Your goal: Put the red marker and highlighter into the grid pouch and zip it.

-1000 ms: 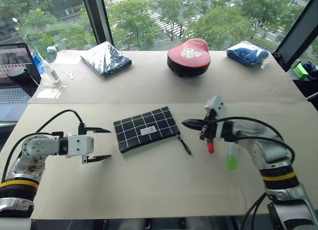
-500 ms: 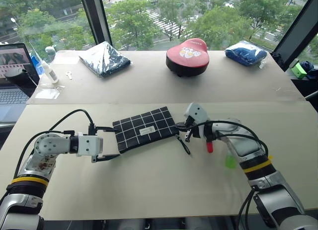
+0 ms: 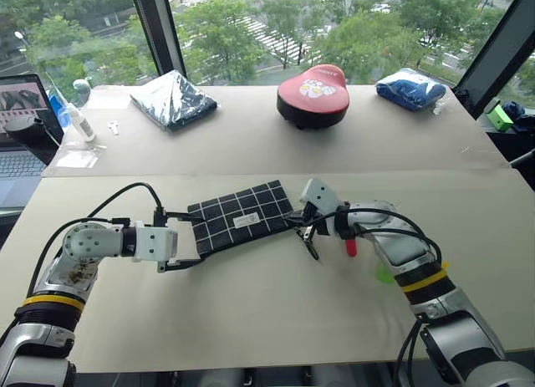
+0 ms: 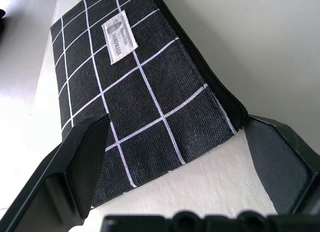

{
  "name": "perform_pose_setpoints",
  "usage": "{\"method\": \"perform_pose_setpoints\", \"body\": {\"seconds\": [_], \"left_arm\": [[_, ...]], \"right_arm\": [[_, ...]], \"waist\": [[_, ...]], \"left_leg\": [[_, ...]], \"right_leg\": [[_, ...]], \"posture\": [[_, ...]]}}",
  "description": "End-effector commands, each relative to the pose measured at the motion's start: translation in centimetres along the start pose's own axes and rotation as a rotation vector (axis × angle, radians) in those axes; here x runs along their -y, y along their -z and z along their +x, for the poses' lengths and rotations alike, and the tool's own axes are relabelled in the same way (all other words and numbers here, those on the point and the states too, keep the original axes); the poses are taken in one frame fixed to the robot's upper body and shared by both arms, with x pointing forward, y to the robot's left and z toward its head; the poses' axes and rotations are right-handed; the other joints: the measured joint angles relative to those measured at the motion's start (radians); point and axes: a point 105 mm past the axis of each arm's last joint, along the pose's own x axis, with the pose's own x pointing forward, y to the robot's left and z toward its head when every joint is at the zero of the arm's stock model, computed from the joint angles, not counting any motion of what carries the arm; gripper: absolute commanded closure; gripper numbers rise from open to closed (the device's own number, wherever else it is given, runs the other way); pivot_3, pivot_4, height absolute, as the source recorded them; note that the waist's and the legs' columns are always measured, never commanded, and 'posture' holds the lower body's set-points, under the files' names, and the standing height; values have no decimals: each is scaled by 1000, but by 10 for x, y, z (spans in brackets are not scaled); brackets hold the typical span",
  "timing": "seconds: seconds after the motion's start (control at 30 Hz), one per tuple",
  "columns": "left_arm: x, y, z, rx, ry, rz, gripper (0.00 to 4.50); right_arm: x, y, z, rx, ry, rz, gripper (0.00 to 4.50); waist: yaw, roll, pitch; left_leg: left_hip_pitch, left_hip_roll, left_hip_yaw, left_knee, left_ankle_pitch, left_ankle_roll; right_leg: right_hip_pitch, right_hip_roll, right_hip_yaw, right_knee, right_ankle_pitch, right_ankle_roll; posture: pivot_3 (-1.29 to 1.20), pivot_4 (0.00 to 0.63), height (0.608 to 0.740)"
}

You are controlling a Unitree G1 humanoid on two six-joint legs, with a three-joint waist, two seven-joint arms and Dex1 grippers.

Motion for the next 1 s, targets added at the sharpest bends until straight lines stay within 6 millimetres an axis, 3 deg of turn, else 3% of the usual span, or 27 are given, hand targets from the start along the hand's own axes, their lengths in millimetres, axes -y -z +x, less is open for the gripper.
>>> {"method": "perform_pose_setpoints", "body": {"seconds": [0.03,0.27,0.5,1.0], "left_arm": [[-12,-5,-5,3,-35,28,0],[-13,-3,1,9,-52,109,0],[4,-5,20,83,-45,188,0],[7,-7,37,155,-95,259,0]], "right_arm": [[8,11,-2,-62,25,-18,4432],[6,2,-2,-19,12,-27,4432],[6,1,-6,-5,16,-13,4432],[6,1,-9,2,30,-2,4432]], "waist": [[0,0,0],[3,0,0],[5,0,0],[14,0,0]], "left_leg": [[1,0,0,0,0,0],[2,0,0,0,0,0],[2,0,0,0,0,-1],[3,-1,0,1,-1,1]], "right_leg": [[1,0,0,0,0,0],[2,0,0,0,0,0],[1,0,0,0,0,0],[2,-1,0,1,0,0]], "posture": [[0,150,740],[0,150,740],[0,150,740],[0,150,740]]}}
